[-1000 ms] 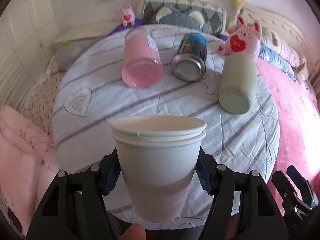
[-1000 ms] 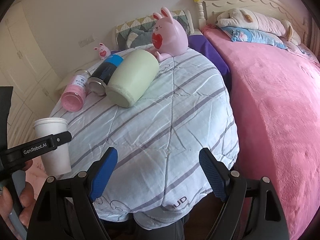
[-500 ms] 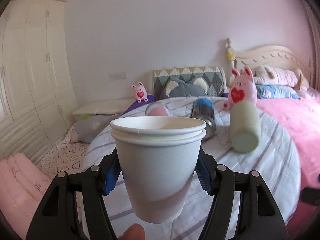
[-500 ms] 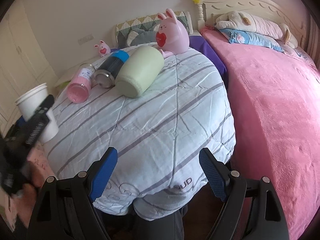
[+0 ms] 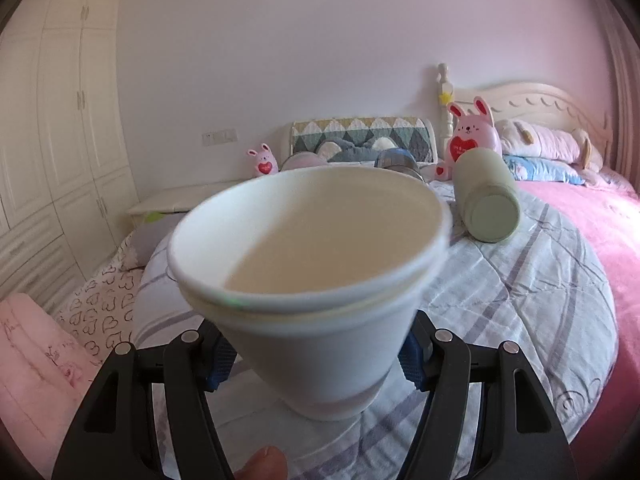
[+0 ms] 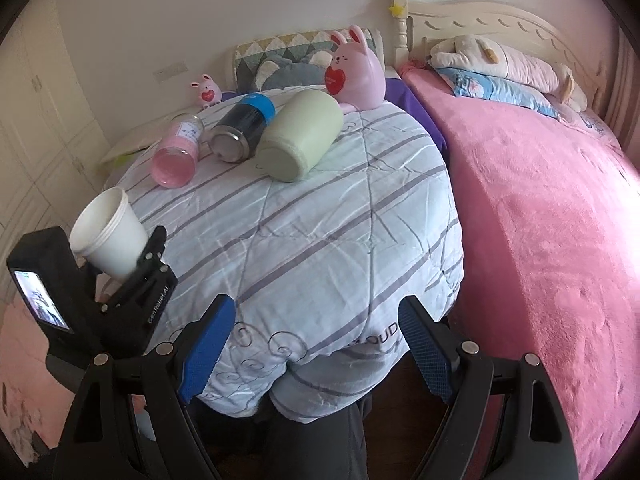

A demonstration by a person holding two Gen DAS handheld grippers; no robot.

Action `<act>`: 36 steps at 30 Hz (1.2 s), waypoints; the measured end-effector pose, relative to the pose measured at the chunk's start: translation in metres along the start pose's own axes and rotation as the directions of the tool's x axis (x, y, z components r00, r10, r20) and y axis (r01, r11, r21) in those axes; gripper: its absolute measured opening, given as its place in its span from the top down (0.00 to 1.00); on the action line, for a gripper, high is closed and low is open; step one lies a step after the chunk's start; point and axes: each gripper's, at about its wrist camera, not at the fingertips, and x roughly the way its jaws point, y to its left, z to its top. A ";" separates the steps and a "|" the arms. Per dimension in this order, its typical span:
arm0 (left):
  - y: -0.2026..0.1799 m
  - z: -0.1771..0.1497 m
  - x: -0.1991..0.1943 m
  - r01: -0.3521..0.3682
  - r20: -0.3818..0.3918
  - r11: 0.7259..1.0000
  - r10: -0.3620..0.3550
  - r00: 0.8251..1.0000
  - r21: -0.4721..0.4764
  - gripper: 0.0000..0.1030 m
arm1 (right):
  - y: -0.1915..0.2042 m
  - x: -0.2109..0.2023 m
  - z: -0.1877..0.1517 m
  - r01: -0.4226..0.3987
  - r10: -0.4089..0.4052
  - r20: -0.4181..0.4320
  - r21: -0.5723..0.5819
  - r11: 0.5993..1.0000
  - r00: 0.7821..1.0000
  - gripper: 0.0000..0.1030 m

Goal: Flip cup upright
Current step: 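Lift the white cup with the left gripper and rotate it rim-up, then lower the upright cup onto the quilt and open the left gripper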

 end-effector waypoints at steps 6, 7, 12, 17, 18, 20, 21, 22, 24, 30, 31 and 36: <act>0.001 0.008 -0.013 0.011 0.035 1.000 -0.012 0.999 0.022 0.09 | 0.012 -0.011 -0.003 0.002 -0.002 0.018 -0.013 1.000 1.000 0.18; 0.000 0.009 -0.015 0.016 0.035 0.999 -0.017 0.999 0.029 0.07 | 0.014 -0.013 -0.003 0.001 -0.001 0.023 -0.016 1.000 1.000 0.18; -0.002 0.013 -0.024 0.047 0.020 0.997 -0.048 0.999 0.056 0.01 | 0.019 -0.025 -0.006 0.001 0.000 0.042 -0.023 1.000 0.999 0.18; 0.002 0.020 -0.039 0.074 -0.028 0.995 -0.072 0.997 0.071 0.00 | 0.022 -0.040 -0.006 -0.011 0.013 0.080 -0.022 1.000 0.997 0.18; 0.006 0.024 -0.043 0.085 -0.048 0.995 -0.082 0.995 0.057 0.00 | 0.023 -0.042 -0.006 -0.015 0.017 0.090 -0.022 1.000 0.996 0.18; 0.014 0.028 -0.051 0.099 -0.068 0.995 -0.097 0.993 0.032 0.00 | 0.027 -0.052 -0.005 -0.025 0.028 0.123 -0.026 0.999 0.992 0.18; 0.019 0.032 -0.057 0.099 -0.080 0.995 -0.097 0.992 0.020 0.00 | 0.028 -0.056 -0.004 -0.029 0.033 0.138 -0.028 0.999 0.990 0.18; 0.025 0.037 -0.066 0.097 -0.093 0.995 -0.095 0.991 0.011 0.00 | 0.031 -0.062 -0.004 -0.034 0.039 0.160 -0.030 0.999 0.986 0.18; 0.036 0.049 -0.084 0.087 -0.117 0.996 -0.087 0.989 0.002 0.00 | 0.035 -0.074 -0.004 -0.041 0.047 0.204 -0.035 0.999 0.978 0.18; 0.067 0.073 -0.132 0.012 -0.191 1.000 -0.013 0.982 -0.010 0.00 | 0.053 -0.103 -0.005 -0.039 0.059 0.316 -0.070 0.997 0.947 0.18; 0.073 0.076 -0.139 0.001 -0.208 1.000 -0.005 0.978 -0.017 0.00 | 0.055 -0.104 -0.005 -0.039 0.061 0.322 -0.075 0.996 0.945 0.18; 0.091 0.077 -0.174 -0.024 -0.241 1.000 0.019 0.970 -0.020 0.00 | 0.063 -0.108 -0.015 -0.055 0.084 0.315 -0.101 0.993 0.945 0.18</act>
